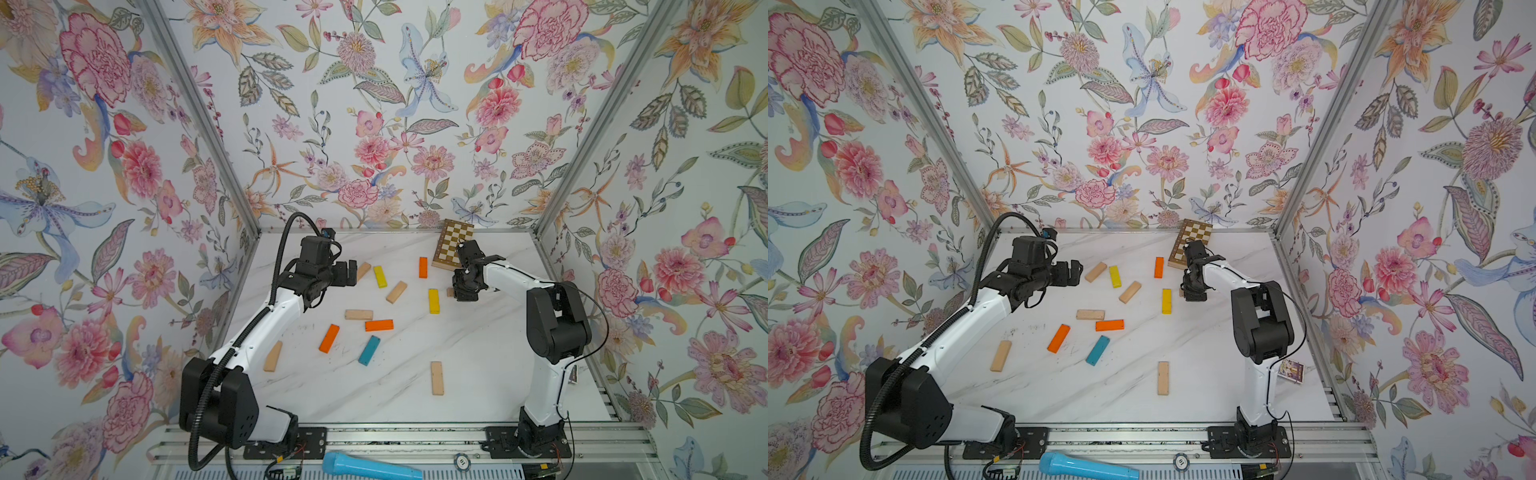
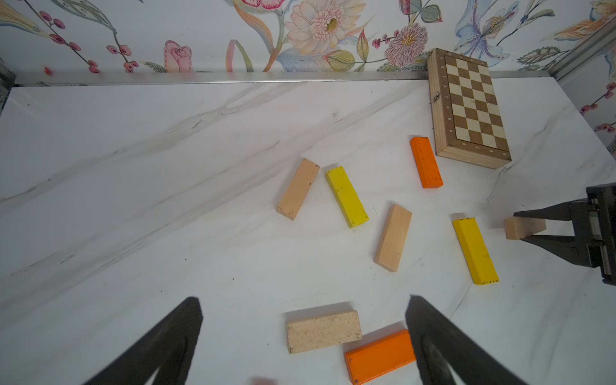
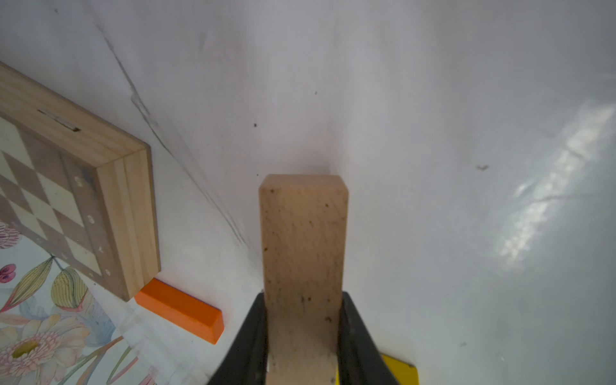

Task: Assemble the number 6 with building blocks
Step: Assemble the building block at the center of the board.

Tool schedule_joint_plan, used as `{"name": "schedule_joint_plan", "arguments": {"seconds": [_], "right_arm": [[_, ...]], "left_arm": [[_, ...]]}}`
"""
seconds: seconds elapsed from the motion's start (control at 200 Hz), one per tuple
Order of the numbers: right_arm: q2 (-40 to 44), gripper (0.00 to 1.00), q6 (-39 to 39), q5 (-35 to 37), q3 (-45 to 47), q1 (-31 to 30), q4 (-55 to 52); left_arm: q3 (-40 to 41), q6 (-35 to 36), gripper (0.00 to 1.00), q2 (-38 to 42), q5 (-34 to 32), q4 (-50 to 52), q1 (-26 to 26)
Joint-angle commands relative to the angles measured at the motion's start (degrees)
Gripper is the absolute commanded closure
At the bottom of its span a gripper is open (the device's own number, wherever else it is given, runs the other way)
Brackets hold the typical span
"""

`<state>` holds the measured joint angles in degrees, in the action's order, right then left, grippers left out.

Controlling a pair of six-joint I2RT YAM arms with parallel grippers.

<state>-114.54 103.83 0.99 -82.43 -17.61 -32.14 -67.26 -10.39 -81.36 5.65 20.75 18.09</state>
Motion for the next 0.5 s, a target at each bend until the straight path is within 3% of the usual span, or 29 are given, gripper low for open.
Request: {"name": "schedule_joint_plan", "arguments": {"seconds": [0.0,0.495], "right_arm": [[-1.72,0.75,1.99,2.09,-2.76,-0.14,-4.51],[-7.21,0.70,1.83,2.28,-8.47,-1.08,-7.82]], "left_arm": [[0.48,-0.21,0.01,0.88,0.19,-0.55,0.59],[0.56,0.28,0.01,0.86,-0.62,-0.45,0.89]]}}
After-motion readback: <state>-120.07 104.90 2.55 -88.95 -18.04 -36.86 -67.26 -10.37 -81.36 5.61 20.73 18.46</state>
